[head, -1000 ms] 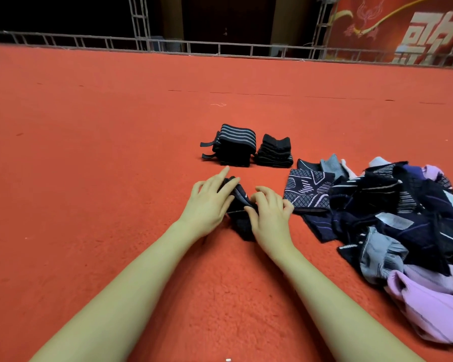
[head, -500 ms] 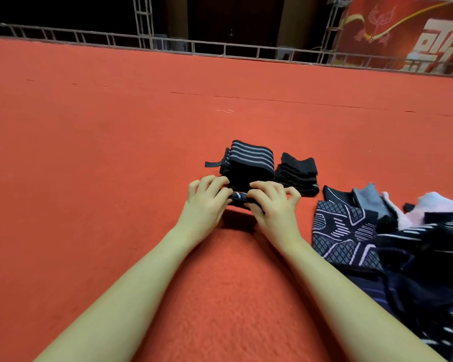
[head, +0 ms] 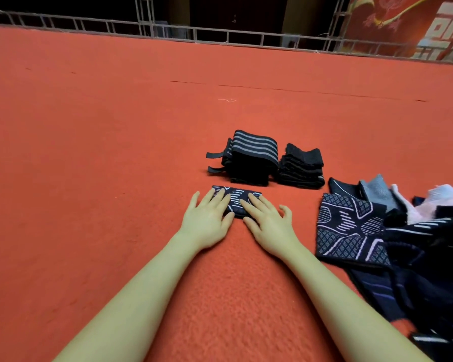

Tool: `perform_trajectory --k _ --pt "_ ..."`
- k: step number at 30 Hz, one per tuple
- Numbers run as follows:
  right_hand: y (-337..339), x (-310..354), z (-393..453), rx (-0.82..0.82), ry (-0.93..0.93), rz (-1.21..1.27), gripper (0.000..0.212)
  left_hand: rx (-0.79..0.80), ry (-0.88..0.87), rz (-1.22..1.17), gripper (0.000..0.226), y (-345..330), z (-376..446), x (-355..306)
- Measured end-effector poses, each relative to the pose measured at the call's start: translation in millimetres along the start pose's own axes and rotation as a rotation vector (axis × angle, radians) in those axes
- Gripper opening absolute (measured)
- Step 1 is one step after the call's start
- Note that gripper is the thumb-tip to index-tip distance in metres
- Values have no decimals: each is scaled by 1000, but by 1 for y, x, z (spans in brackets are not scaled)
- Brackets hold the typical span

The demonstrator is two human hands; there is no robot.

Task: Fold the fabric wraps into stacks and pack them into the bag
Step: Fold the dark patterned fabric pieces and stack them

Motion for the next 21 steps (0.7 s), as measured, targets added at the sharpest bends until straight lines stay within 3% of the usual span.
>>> perform_trajectory --k 3,9,16,21 --pt "3 1 -21 -32 -30 42 48 -12 17 46 55 9 -12 -9" --pt "31 -12 -78 -328 -54 190 46 -83 -115 -12 54 34 -42 -71" --pt "84 -45 -133 -482 -64 -142 24 0 -204 -142 51 38 -56 -148" --pt "87 -68 -161 -468 -101 -285 36 5 -209 -207 46 34 -63 -184"
Point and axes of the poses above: each hand's wrist, its own z-axis towards the middle knuckle, its own y-axis out of the back of the hand, x = y × z, the point moved 4 cm from there along z, towards the middle knuckle, and after that the axes turned 12 degrees about z, right-handed, at the moved point
